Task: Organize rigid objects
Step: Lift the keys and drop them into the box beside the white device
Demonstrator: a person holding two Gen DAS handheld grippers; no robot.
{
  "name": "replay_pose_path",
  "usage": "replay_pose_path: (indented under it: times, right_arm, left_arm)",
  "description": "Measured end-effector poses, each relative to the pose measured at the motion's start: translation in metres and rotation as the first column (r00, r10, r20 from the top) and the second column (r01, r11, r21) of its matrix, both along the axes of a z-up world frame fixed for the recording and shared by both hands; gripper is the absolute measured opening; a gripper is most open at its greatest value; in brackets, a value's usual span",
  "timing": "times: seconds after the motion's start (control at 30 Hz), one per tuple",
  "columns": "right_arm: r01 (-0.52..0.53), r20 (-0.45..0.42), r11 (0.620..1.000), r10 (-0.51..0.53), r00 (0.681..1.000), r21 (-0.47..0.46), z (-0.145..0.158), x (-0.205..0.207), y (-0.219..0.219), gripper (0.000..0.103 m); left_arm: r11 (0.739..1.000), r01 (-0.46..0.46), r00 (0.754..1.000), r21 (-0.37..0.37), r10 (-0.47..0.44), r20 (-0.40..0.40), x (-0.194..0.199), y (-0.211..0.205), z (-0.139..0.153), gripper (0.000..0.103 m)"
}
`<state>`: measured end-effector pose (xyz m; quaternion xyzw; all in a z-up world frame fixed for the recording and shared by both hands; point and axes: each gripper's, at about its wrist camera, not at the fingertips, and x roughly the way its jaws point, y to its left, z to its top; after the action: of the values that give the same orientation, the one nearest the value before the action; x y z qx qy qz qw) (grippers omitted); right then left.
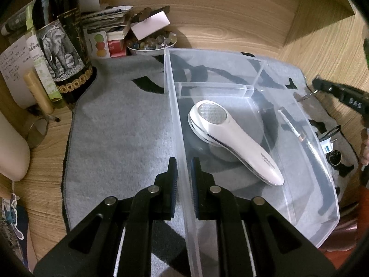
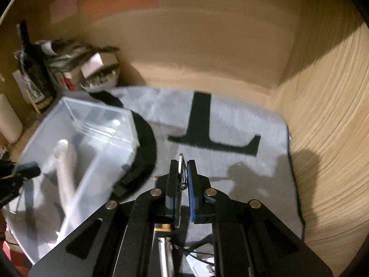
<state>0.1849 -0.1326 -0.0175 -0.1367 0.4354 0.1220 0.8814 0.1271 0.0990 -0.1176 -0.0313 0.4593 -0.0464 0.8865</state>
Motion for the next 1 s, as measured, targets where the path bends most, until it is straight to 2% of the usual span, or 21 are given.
replay_pose_path:
  times: [0.33, 0.63, 0.8, 1.0]
  right_arm:
    - [-0.092, 0.082, 0.995, 0.089, 0.993, 0.036, 0.023, -0.016, 0.029, 0.006]
    - [-0.21, 0.155, 0.975, 0.198, 0.968, 0.07, 0.05, -0.034, 0.062, 0.006]
    - [-0.268, 0.149, 0.96, 0.254, 0.956, 0.084, 0.049, -0.039, 0.081, 0.006]
    - [-0.303, 0.08, 0.95, 0.298, 0.951, 0.072, 0.025, -0.032, 0.101, 0.006]
  left_arm:
    - [1.0, -0.003, 1.0, 0.001, 0.003, 0.002, -0.002, 0.0, 0.002, 0.012]
    - [1.0, -0.002, 1.0, 0.0, 0.002, 0.002, -0.003, 0.001, 0.002, 0.012]
    - [1.0, -0.001, 1.0, 0.0, 0.001, 0.002, -0.003, 0.001, 0.002, 0.012]
    - [1.0, 0.003, 1.0, -0.001, -0.003, 0.002, -0.004, 0.001, 0.003, 0.012]
